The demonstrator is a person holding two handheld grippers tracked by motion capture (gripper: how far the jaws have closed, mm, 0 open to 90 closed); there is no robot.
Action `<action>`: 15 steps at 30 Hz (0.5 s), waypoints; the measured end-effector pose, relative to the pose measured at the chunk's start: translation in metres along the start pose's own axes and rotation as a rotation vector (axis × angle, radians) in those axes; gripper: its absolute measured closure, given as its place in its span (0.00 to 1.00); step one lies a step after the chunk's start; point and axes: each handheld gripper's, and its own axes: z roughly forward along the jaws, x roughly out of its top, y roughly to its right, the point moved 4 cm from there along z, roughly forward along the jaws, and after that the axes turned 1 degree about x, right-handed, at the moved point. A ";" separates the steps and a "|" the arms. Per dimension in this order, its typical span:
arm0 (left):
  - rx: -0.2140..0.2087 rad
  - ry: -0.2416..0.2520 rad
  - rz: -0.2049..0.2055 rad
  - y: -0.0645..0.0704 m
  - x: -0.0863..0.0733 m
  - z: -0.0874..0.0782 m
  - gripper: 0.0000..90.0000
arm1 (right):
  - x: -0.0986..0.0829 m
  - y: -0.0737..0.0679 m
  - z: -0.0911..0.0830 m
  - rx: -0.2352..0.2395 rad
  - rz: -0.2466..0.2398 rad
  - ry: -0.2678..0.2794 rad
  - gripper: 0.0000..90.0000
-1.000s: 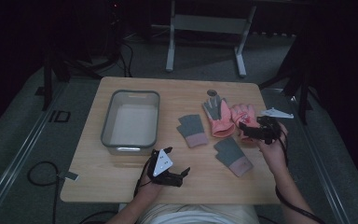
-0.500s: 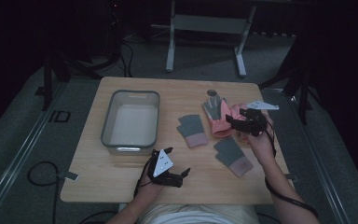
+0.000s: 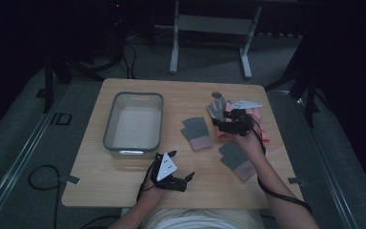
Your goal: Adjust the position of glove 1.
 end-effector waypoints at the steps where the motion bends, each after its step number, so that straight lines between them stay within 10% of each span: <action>1: -0.001 0.000 -0.007 0.000 0.000 0.000 0.01 | 0.000 -0.002 0.003 0.004 -0.005 -0.003 0.43; 15: 0.010 0.034 0.010 0.002 0.006 -0.009 0.01 | -0.011 -0.023 0.058 0.099 -0.070 -0.113 0.63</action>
